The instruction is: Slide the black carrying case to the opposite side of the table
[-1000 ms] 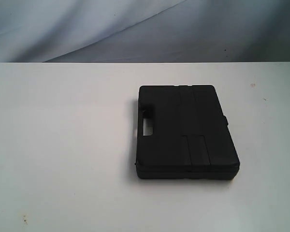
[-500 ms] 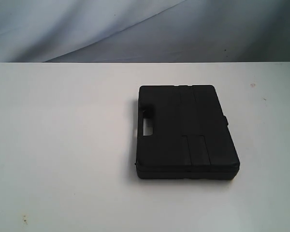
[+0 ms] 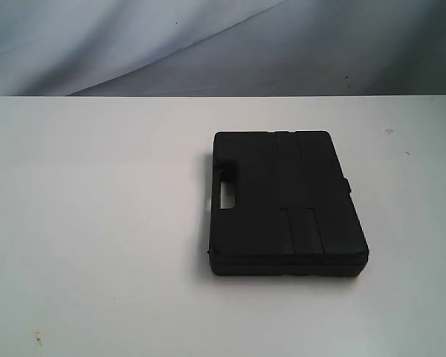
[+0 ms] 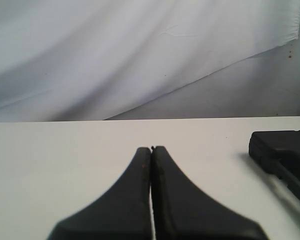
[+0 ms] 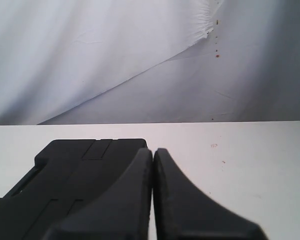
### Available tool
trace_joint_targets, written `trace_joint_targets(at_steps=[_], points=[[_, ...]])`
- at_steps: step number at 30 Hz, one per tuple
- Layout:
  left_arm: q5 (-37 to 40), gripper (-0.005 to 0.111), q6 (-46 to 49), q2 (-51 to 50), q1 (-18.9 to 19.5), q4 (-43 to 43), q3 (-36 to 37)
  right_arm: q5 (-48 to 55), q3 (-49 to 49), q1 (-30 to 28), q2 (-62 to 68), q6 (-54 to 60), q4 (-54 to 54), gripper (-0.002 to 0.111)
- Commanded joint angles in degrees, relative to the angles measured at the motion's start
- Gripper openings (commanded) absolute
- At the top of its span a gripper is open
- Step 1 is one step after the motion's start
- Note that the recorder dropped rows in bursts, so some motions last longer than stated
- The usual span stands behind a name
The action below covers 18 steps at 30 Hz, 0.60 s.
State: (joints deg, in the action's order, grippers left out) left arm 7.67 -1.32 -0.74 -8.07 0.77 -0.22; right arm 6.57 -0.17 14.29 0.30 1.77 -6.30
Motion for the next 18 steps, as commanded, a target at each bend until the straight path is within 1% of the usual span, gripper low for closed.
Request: trace_joint_targets(at_steps=[1, 5, 18], points=[[-0.14, 0.0, -0.12, 0.31, 0.13, -0.04, 0.22, 0.13, 0.17, -0.49, -0.3, 0.61, -0.48, 0.0], [-0.58, 0.0, -1.68, 0.31, 0.13, 2.37, 0.22, 0.13, 0.17, -0.49, -0.3, 0.61, -0.48, 0.0], [-0.72, 0.0, -1.66, 0.31, 0.13, 1.69, 0.22, 0.13, 0.17, -0.49, -0.3, 0.61, -0.48, 0.0]])
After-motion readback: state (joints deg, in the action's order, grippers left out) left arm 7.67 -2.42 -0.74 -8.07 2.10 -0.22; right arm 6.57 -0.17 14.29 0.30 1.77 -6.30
